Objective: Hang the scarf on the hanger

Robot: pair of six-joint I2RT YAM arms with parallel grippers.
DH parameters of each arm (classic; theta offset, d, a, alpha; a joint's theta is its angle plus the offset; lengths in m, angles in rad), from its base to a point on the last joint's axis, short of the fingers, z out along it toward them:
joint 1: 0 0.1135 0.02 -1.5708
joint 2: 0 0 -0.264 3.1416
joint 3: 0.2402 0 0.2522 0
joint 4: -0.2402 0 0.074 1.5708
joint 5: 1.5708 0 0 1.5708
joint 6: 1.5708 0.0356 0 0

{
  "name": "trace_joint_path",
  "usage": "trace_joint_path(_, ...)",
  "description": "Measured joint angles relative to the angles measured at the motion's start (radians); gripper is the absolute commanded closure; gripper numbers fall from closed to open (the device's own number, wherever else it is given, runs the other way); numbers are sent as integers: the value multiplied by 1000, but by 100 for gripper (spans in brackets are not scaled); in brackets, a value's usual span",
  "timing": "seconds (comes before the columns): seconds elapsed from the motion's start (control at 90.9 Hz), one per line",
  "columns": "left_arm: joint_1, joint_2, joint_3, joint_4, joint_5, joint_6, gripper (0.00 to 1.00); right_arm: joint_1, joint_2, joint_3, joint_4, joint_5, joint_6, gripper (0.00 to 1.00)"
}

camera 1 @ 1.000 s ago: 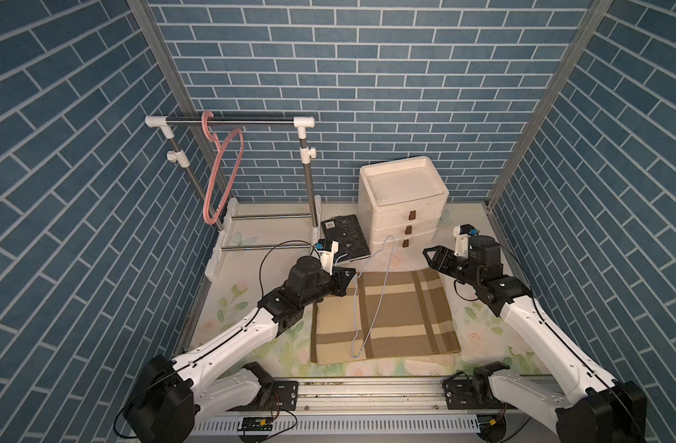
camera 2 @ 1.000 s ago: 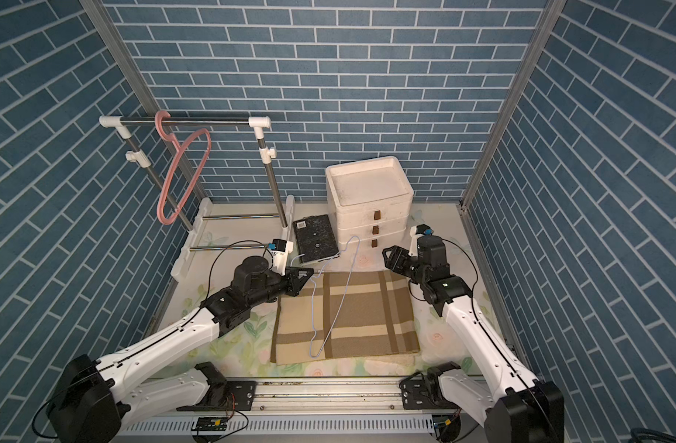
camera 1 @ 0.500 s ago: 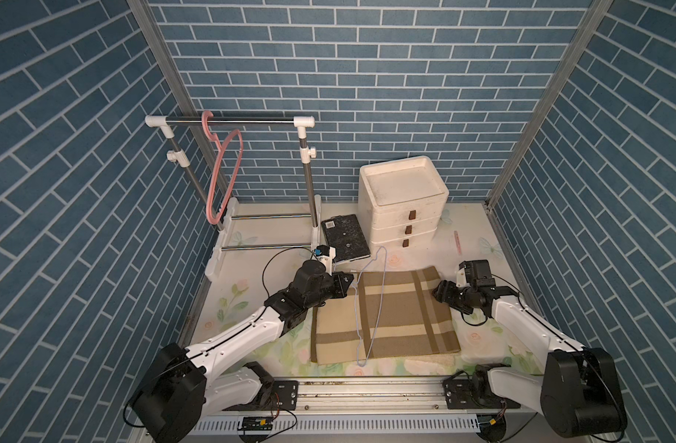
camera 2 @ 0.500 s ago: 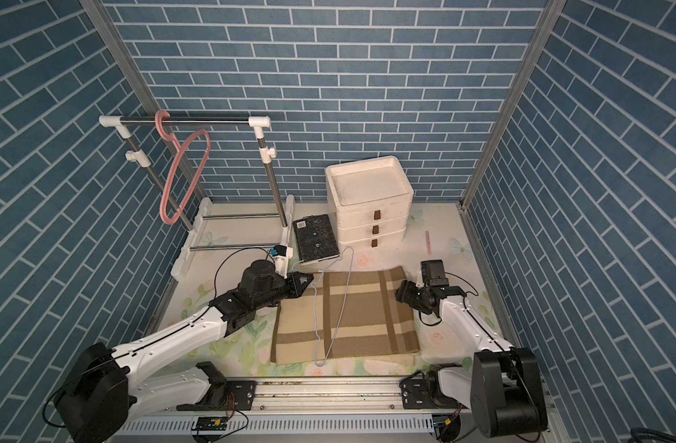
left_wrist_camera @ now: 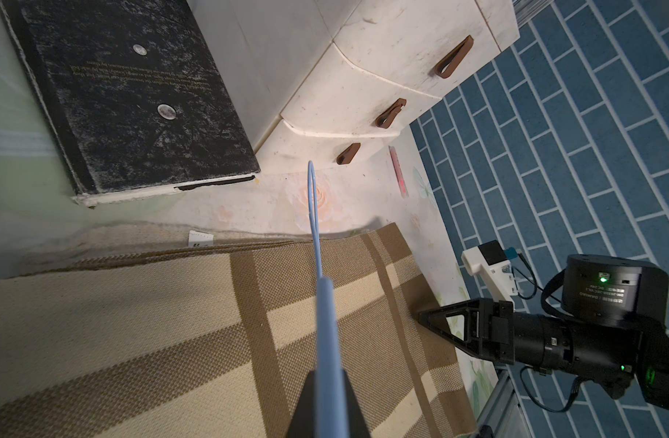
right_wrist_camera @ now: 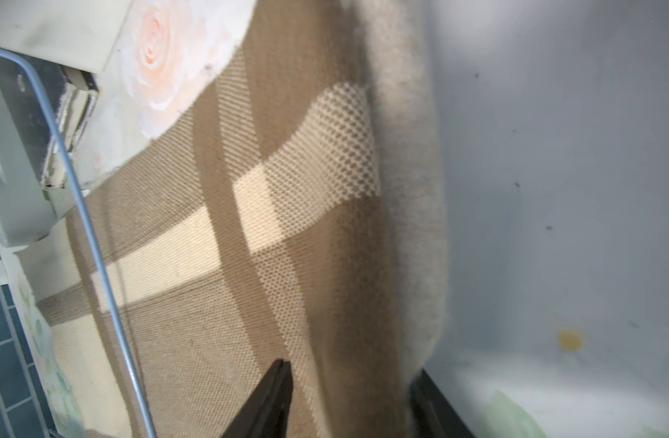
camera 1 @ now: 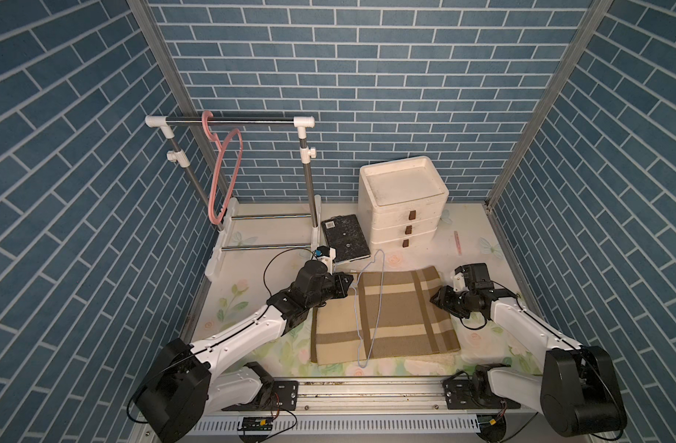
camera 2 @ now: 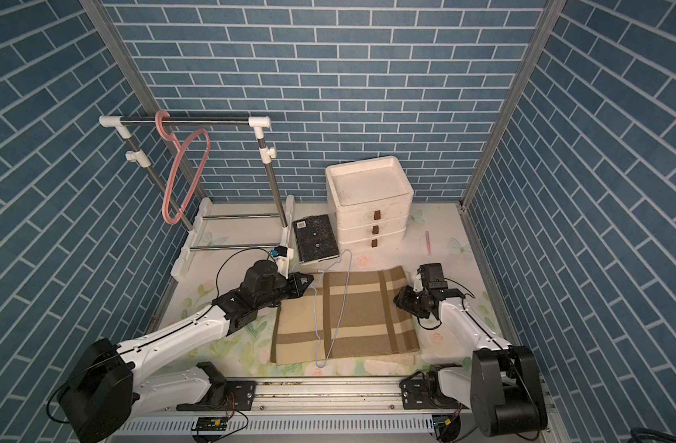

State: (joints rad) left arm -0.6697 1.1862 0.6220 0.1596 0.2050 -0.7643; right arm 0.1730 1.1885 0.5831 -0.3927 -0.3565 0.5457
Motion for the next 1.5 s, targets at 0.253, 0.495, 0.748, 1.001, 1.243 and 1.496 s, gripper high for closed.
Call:
trace_joint_path(0.253, 0, 5, 0, 0, 0, 0, 100, 86, -5, 75, -52, 14, 0, 50)
trace_joint_path(0.495, 0, 5, 0, -2, -1, 1, 100, 159, 6, 136, -140, 86, 0, 49)
trace_joint_path(0.748, 0, 5, 0, -6, -2, 2, 100, 174, 6, 145, -206, 149, 0, 49)
trace_joint_path(1.001, 0, 5, 0, -11, -3, 6, 100, 181, -4, 148, -244, 167, 0, 51)
trace_joint_path(1.243, 0, 5, 0, -13, -3, 10, 100, 182, -20, 177, -282, 177, 1, 55)
trace_joint_path(1.496, 0, 5, 0, -12, -2, 13, 100, 182, -23, 158, -255, 165, 9, 55)
